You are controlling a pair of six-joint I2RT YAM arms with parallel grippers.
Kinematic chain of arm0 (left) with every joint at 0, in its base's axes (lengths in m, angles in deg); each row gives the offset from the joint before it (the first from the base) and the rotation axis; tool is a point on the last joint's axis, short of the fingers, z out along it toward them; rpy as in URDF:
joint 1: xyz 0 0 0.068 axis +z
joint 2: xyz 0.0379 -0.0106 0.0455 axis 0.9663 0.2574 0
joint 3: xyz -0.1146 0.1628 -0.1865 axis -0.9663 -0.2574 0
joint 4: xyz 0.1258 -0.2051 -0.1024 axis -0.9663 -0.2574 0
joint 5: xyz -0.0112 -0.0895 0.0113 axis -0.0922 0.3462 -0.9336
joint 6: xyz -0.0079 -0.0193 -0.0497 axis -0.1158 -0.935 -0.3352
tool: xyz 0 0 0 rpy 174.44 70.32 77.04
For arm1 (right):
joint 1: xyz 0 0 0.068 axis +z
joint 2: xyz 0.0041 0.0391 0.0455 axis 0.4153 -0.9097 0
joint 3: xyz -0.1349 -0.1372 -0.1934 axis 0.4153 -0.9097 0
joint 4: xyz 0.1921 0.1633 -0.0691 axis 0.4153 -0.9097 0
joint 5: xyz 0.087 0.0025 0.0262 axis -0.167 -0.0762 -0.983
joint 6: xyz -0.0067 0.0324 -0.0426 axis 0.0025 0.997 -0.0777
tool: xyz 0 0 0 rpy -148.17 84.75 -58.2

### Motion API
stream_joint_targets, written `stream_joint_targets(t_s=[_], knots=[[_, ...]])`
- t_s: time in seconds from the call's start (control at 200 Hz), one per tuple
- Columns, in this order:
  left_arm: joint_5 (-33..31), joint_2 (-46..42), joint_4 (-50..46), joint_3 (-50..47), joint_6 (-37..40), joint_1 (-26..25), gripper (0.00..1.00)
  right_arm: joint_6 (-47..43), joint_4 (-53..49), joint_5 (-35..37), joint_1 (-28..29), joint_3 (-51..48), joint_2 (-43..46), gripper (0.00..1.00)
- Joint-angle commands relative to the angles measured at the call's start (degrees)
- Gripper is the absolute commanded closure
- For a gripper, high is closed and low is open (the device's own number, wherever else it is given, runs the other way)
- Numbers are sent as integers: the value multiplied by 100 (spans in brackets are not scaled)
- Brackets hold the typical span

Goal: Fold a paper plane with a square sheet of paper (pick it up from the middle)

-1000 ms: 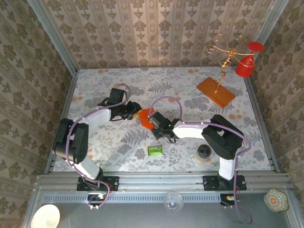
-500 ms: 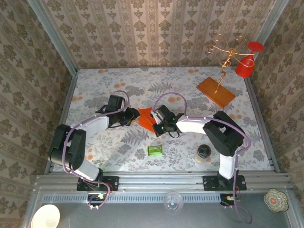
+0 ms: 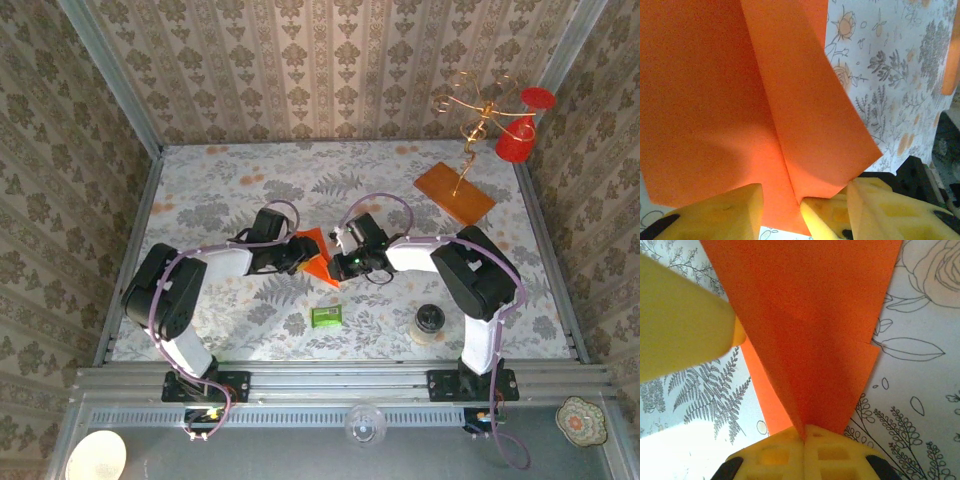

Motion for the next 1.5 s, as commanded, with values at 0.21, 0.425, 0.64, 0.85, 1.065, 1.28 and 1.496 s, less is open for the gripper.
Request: stream_joint_targets(t_s=[0.21, 0.425, 0.64, 0.85, 1.065, 1.28, 1.496], knots=[[-470, -108, 23, -33, 173, -59, 60, 252, 49, -368, -113, -123, -199, 92], [-423, 73, 26, 91, 218, -77, 57, 264, 39, -359, -113, -107, -222, 92], [-449, 294, -223, 307, 334, -129, 55, 279, 18, -337, -130, -103, -224, 91], [-556, 454, -715, 555, 525, -173, 53, 357, 64, -356, -165, -154, -206, 88], [-976, 779, -2014, 1073, 862, -302, 52, 653, 199, -481, -253, -233, -26, 81], [-1088, 1138, -2365, 1299, 884, -401, 52, 1110, 469, -537, -293, -370, 458, 69], [-1202, 1179, -2551, 1355, 954, -419, 52, 1161, 319, -512, -315, -398, 438, 70]])
